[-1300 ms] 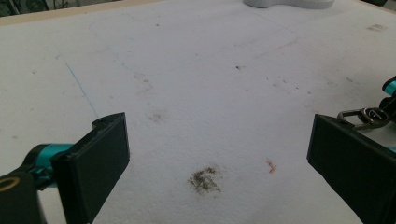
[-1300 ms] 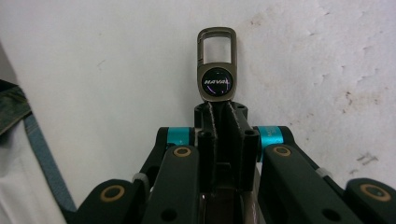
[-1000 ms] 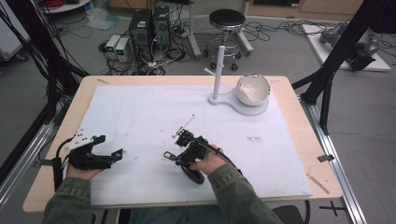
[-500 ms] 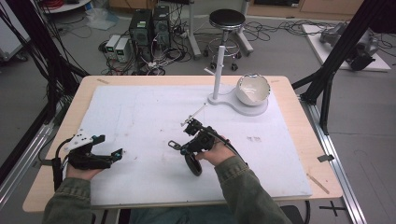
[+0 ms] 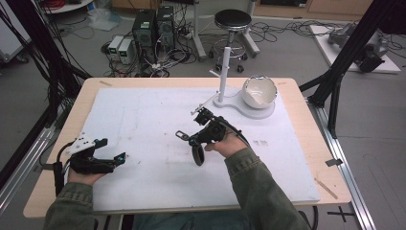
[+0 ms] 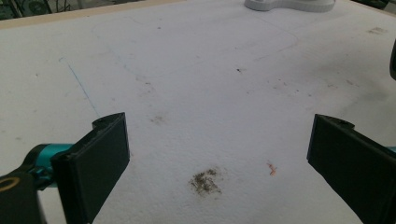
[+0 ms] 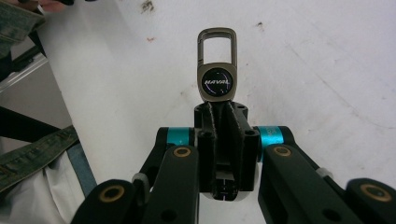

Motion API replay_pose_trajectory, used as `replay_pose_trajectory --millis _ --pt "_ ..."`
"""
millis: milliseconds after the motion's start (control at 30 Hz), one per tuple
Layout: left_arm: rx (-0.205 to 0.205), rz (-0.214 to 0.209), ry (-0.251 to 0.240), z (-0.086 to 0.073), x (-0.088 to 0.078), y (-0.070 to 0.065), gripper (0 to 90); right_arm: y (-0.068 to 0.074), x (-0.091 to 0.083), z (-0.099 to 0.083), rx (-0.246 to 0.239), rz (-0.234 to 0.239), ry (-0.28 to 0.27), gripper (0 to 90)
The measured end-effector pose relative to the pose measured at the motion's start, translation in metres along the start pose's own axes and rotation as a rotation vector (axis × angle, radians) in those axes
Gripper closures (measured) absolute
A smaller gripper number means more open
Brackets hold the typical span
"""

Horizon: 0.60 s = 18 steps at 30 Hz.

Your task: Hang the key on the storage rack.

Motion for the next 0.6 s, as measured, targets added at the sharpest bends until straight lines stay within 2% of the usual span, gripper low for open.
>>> replay_pose_trajectory --millis 600 --pt "-0.004 0.0 0.002 0.0 0.0 0.0 6.2 -0.041 -0.032 0.018 0.05 -0.027 -0.028 82.8"
Point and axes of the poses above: each handheld gripper's, and its own axes: x roughly forward along the jaws, z roughly out of its top, y roughly to its left, the point moved 8 cm from there along x, roughly forward along the jaws, and after that the axes turned 11 degrees about -z, right-handed, at the moved point
